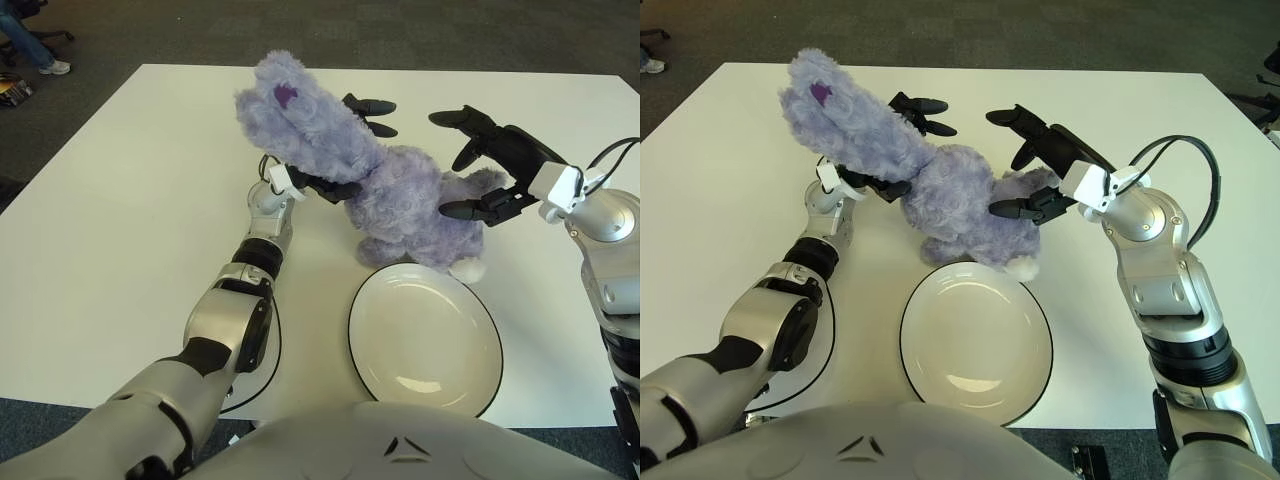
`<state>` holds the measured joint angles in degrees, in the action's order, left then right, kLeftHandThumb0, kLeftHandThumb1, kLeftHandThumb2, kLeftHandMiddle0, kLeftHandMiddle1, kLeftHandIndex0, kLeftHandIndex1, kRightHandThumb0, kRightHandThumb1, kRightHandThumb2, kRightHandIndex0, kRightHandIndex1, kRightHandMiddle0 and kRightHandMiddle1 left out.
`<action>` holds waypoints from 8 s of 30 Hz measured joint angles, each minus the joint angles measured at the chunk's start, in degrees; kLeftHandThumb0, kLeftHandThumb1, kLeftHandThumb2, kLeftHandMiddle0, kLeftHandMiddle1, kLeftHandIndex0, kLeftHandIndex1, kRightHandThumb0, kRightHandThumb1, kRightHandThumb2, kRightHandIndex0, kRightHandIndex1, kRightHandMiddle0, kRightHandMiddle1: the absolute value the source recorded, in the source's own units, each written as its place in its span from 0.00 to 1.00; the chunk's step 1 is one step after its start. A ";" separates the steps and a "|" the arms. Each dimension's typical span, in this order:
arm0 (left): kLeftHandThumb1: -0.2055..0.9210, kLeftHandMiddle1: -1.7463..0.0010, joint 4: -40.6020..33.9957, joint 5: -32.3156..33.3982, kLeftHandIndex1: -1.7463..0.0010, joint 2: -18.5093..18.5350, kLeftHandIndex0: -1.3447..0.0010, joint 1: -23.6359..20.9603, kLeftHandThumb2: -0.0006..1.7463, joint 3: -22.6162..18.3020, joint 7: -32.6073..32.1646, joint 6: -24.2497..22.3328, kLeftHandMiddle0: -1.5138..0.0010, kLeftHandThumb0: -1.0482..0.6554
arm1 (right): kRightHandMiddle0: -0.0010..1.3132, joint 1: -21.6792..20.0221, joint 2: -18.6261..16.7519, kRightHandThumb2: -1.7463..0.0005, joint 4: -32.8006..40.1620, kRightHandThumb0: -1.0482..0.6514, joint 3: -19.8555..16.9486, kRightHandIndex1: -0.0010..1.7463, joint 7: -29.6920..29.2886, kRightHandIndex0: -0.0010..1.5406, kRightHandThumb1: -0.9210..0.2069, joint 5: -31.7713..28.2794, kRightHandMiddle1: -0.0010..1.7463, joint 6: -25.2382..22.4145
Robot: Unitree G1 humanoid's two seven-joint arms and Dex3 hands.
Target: Put the doll into the plate.
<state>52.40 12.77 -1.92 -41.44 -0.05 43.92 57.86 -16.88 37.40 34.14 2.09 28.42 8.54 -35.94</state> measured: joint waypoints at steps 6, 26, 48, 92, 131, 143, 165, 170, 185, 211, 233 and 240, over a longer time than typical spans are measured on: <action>0.80 0.55 -0.03 0.00 0.40 -0.15 1.00 -0.01 0.34 0.18 -0.22 -0.65 0.81 0.16 | 0.00 -1.63 -2.29 0.47 0.70 0.23 1.96 0.04 -0.43 0.01 0.58 -0.12 0.00 -5.64; 0.86 0.54 -0.19 0.30 0.35 -0.48 1.00 -0.01 0.34 0.24 0.74 -1.08 0.78 0.14 | 0.00 -2.95 -1.85 0.49 0.28 0.26 5.50 0.98 3.85 0.14 0.58 -3.04 0.26 -8.45; 0.87 0.57 -0.20 -4.10 0.36 0.55 1.00 -0.05 0.34 1.33 -2.45 0.43 0.85 0.13 | 0.00 -4.18 -1.96 0.47 -0.49 0.33 5.87 1.00 6.50 0.35 0.58 -9.85 0.18 -13.74; 0.87 0.64 0.01 -10.92 0.39 1.76 1.00 -0.29 0.33 3.41 -11.41 1.85 0.88 0.16 | 0.43 -9.16 4.47 0.35 -8.30 0.61 16.40 0.97 12.06 0.34 0.53 -4.66 0.74 -2.86; 1.00 0.58 -0.15 -10.96 0.44 1.72 1.00 -0.87 0.39 3.74 -14.08 1.42 0.80 0.11 | 0.66 -6.14 -1.33 0.15 -9.08 0.61 10.64 0.99 5.74 0.48 0.77 -1.93 0.76 -6.68; 1.00 0.60 -0.14 -5.60 0.54 0.28 1.00 -0.90 0.46 3.27 -11.35 2.89 0.79 0.03 | 0.61 -3.85 -2.73 0.14 -9.07 0.61 6.05 0.96 4.67 0.49 0.77 -4.44 0.86 -7.38; 1.00 0.69 -1.84 3.09 0.82 0.45 1.00 -0.91 0.49 0.57 -0.16 -6.44 0.93 0.00 | 0.55 -2.25 -2.48 0.08 -4.90 0.61 2.12 0.98 -0.85 0.47 0.79 -3.14 0.97 -9.72; 1.00 0.71 -0.98 2.44 0.90 1.87 1.00 -1.22 0.56 0.42 1.23 -6.56 0.93 0.00 | 0.55 -2.49 -2.03 0.08 -3.83 0.61 1.77 0.98 -1.00 0.47 0.78 -3.14 0.97 -12.21; 1.00 0.62 2.07 -7.78 0.79 5.14 1.00 -2.66 0.67 0.03 -14.08 -15.50 0.83 0.00 | 0.54 -3.46 -0.66 0.09 0.09 0.61 -2.47 0.98 -0.65 0.46 0.77 -5.29 0.97 -16.51; 1.00 0.52 9.48 -21.22 0.62 6.24 1.00 -4.42 0.62 4.63 -29.87 -25.42 0.83 0.06 | 0.55 -2.81 -3.08 0.11 1.58 0.61 -13.36 0.96 4.08 0.47 0.76 -23.73 0.95 -14.42; 1.00 0.38 14.93 -24.99 0.57 6.16 1.00 -6.27 0.61 6.93 -34.35 -26.35 0.69 0.04 | 0.58 -4.68 -0.15 0.18 1.23 0.61 -15.39 1.00 7.00 0.48 0.72 -35.71 0.79 -15.79; 1.00 0.41 15.41 -25.07 0.55 6.08 1.00 -6.65 0.60 7.25 -34.95 -26.35 0.74 0.04 | 0.57 -4.33 -0.15 0.18 1.31 0.61 -15.56 1.00 6.58 0.46 0.70 -37.35 0.80 -15.50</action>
<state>67.81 -12.30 4.16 -48.09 7.20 8.97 31.51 -21.21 37.24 35.45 -13.48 35.00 -28.81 -51.44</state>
